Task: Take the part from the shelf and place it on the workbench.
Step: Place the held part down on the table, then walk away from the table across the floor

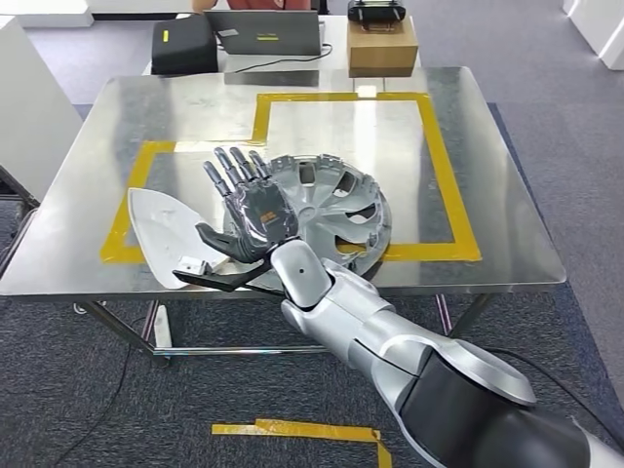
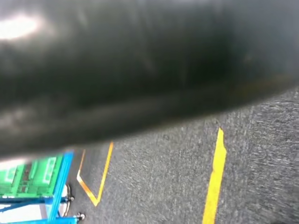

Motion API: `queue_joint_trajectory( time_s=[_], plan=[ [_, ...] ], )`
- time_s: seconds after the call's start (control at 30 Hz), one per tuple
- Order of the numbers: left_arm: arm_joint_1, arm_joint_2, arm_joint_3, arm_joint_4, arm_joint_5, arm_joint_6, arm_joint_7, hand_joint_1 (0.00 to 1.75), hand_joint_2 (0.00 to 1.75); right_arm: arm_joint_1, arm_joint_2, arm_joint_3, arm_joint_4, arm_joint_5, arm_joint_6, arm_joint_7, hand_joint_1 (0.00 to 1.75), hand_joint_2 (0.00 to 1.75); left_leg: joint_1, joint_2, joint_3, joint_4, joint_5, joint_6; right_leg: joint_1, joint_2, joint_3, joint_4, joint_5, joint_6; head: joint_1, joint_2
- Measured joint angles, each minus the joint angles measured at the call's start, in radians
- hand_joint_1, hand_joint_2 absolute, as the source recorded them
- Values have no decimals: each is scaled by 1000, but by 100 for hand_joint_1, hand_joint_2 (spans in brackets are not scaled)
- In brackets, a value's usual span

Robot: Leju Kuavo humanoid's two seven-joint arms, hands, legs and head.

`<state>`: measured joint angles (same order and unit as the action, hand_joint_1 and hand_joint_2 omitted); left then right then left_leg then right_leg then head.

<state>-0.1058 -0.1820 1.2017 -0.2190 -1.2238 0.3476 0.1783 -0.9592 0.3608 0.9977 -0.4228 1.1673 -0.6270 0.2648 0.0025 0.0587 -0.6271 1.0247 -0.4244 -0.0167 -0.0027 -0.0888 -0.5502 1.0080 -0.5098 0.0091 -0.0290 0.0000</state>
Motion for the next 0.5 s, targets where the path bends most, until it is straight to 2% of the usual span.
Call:
queue_joint_trajectory(
  time_s=[0.07, 0.1, 0.13, 0.17, 0.23, 0.27, 0.3, 0.33, 0.37, 0.4, 0.43, 0.47, 0.5],
  plan=[
    [-1, 0, 0, 0, 0, 1, -1, 0, 0, 1, 1, -1, 0, 0, 0, -1, 0, 0, -4, -9, 0, -11, -7, 10, 3, -18, 3, -2, -5, 9, 2, 0],
    [1, 0, 0, 0, 0, 1, -2, 0, 0, 1, 2, -2, 0, 0, 0, -1, 0, 0, -3, -18, 0, -13, -6, 14, 2, -16, 2, 0, -10, 14, 3, 0],
    [3, 1, 0, 0, 0, 2, -3, 0, 0, 1, 3, -3, -1, 0, 0, -1, 0, 0, -1, -28, 1, -15, -5, 20, -1, 0, -4, 12, -20, 18, 4, 0],
    [3, 1, 0, 0, 1, 2, -4, 0, 0, 1, 4, -4, -1, 0, 0, -1, 0, 0, 1, -37, 2, -18, -4, 26, -3, 24, -20, 45, -41, 21, 5, 0],
    [0, 0, 0, 0, 1, 2, -5, 0, 0, 4, 2, -6, -1, 0, 0, 2, 0, 0, 2, -57, 3, -19, -4, 35, -6, 74, -84, 169, -99, 24, 7, 0],
    [-1, -1, 0, 0, 2, 1, -3, 0, 0, 7, 0, -6, -1, 2, 0, 5, 0, 0, 1, -69, 3, -19, -4, 38, -6, 83, -122, 239, -123, 25, 8, 0],
    [-1, -2, 0, 0, 2, 0, 0, 0, 0, 10, -1, -6, -1, 5, 0, 8, 0, 0, 1, -81, 3, -18, -4, 39, -6, 87, -151, 284, -130, 25, 8, 0],
    [0, -3, 0, 0, 2, 0, 3, 0, 0, 13, -2, -6, -1, 9, 1, 12, 0, 0, 0, -94, 4, -18, -5, 39, -6, 88, -164, 293, -117, 24, 8, 0],
    [0, -3, 0, 0, 2, -1, 6, 0, 0, 15, -2, -5, -1, 12, 1, 15, 0, 0, 0, -107, 5, -18, -5, 39, -6, 90, -157, 262, -86, 21, 8, 0],
    [0, -3, 0, 0, 2, -1, 7, 0, 0, 15, -2, -5, -1, 15, 2, 17, 0, 0, 0, -120, 6, -17, -6, 38, -6, 100, -132, 197, -42, 18, 8, 0],
    [0, -4, 0, 0, 2, -1, 8, 0, 0, 14, -2, -5, -2, 17, 2, 18, 0, 0, 1, -131, 7, -17, -6, 36, -7, 121, -102, 126, -6, 13, 7, 0],
    [0, -6, 0, 0, 2, -1, 8, 0, 0, 14, -2, -5, -2, 17, 3, 19, 0, 0, 1, -141, 5, -15, -7, 33, -9, 140, -74, 64, 17, 9, 7, 0],
    [-1, -7, 0, 0, 2, -1, 8, 0, 0, 14, -2, -5, -2, 18, 3, 20, 0, 0, 3, -151, 2, -15, -6, 27, -9, 157, -55, 25, 28, 6, 7, 0]
  ],
)
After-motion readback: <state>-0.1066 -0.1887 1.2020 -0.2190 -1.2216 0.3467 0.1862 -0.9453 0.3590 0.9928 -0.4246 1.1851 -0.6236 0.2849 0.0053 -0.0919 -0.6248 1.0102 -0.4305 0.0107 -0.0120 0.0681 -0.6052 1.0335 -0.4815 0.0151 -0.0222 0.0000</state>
